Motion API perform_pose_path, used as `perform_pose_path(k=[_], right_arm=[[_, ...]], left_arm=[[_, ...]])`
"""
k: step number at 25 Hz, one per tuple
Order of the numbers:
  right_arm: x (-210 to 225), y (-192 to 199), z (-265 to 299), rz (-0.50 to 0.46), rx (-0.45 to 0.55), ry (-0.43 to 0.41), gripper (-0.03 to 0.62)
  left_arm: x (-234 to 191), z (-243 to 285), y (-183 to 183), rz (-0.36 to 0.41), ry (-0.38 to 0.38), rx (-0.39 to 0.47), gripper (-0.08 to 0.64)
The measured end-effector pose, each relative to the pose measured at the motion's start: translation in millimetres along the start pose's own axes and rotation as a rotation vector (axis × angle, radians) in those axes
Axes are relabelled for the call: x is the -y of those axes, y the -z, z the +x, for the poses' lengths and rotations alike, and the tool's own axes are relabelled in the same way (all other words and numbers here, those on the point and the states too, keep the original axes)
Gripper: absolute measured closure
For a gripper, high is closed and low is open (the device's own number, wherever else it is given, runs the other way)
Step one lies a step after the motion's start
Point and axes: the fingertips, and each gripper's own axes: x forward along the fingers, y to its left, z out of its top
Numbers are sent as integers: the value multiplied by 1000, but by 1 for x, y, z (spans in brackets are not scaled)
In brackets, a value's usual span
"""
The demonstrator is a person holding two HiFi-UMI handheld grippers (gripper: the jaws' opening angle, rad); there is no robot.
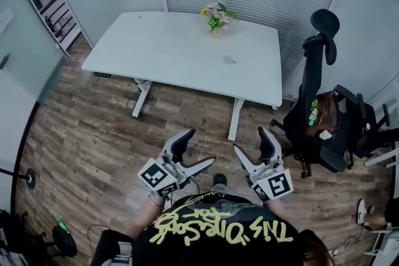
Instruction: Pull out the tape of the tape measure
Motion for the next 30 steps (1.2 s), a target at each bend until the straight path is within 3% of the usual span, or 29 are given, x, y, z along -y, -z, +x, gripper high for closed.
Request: perform_pose_path(k=[15,23,30], right_arm=[[94,16,26,39,15,-50,242],[96,28,43,55,10,-90,242],[102,23,51,52,25,-92,242]], left_arm=[[-41,83,3,-1,-87,29,152],[-61,83,16,-16,-131,-17,152],[-65,95,11,2,-100,-12,156]])
